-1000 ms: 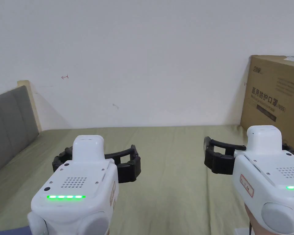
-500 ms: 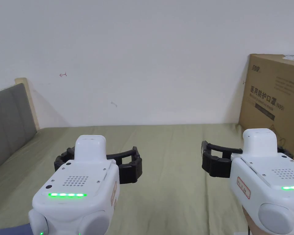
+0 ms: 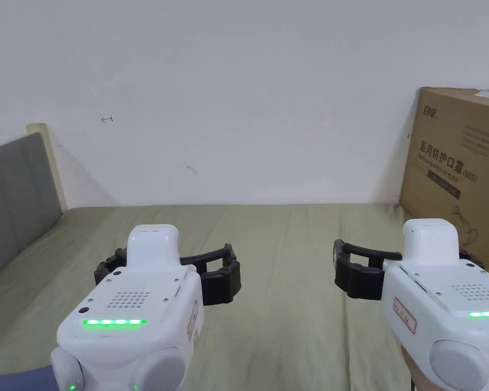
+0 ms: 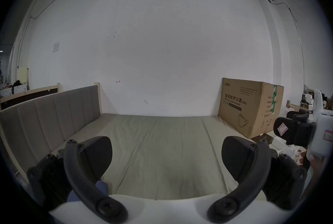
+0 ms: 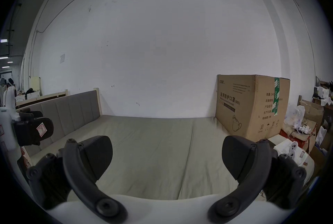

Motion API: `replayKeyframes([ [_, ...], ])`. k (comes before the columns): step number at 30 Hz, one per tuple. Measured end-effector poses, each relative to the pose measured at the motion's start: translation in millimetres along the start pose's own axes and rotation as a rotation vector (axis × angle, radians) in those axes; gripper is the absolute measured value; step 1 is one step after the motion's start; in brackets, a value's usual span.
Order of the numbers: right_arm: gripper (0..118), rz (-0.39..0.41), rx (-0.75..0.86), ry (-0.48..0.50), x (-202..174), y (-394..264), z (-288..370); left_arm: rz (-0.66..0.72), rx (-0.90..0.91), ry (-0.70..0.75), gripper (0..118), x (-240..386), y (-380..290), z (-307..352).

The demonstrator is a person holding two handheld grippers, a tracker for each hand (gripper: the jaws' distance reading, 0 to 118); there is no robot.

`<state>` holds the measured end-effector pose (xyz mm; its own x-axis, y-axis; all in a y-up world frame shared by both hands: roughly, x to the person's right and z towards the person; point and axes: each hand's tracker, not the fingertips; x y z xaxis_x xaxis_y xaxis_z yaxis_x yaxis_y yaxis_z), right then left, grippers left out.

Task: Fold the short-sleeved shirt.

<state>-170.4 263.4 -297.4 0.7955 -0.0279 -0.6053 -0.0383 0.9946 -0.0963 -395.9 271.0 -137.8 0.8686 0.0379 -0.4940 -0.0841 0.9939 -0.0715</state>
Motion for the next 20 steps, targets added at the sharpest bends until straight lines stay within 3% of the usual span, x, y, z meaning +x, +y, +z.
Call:
replayKeyframes([
  [20,118,0.002,-0.021,0.017,-1.5,-5.7,3.4,0.0,-0.026,-0.036,118,5.9,-7.9,0.8],
])
